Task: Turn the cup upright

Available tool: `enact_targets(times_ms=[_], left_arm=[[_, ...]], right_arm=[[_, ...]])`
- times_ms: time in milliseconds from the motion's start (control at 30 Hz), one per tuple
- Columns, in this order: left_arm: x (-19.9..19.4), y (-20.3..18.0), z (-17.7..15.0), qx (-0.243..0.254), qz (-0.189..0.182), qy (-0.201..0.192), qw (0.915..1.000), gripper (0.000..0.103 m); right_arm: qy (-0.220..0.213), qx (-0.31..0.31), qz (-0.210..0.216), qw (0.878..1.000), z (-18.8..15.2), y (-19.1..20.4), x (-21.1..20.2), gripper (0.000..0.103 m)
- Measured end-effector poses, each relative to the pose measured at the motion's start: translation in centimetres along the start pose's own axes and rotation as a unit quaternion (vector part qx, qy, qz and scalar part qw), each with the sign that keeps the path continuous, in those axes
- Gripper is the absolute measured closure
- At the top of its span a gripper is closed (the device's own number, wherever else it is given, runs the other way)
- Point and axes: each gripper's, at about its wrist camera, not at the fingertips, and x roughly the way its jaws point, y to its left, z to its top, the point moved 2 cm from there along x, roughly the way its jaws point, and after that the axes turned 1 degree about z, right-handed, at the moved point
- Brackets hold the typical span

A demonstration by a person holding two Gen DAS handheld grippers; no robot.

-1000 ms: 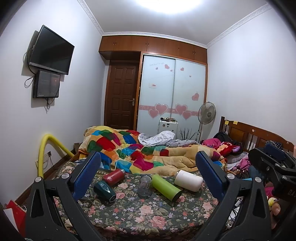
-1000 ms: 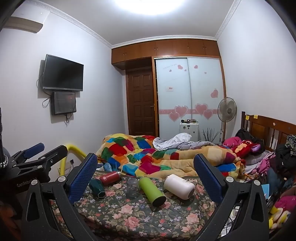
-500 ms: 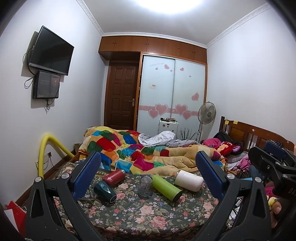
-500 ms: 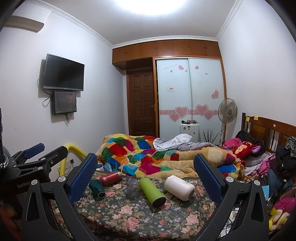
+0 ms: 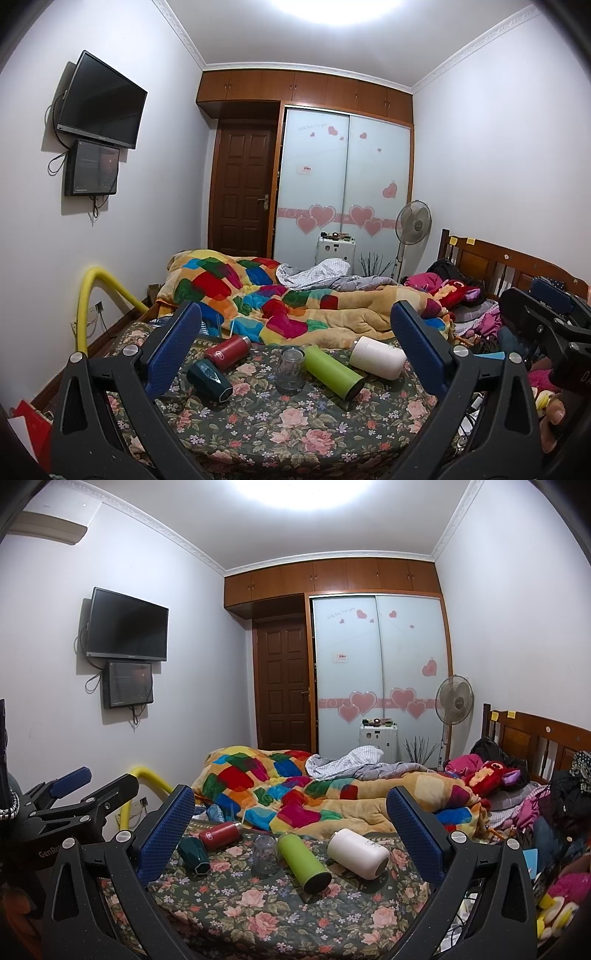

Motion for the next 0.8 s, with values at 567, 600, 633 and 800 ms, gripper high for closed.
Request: enact_targets(times_ms=[567,600,633,800], left_arm=[[0.17,-0.07,-0.08,-0.001,-0.002,0.002,1.0,0.0],[0.21,-0.11,-0.12,-0.001,-0.002,0.002,1.0,0.0],[0.27,-0.08,-0.17,-0.002,-0.002,0.002,1.0,0.0],[0.73,-0.02,-0.44,0.0,0.0,0.005,1.0,0.0]], right_arm=[[0.002,0.0,0.001,1.0,0.14,0.19,0.25,0.0],[0.002,0.0,0.001,1.0,0.15,0.21,0.27,0.0],[0.003,0.0,0.001,1.0,0.14,0.21,0.29,0.0],[0.009,0.001,0.0,1.0,-0.43,-0.14,0.73,0.0]])
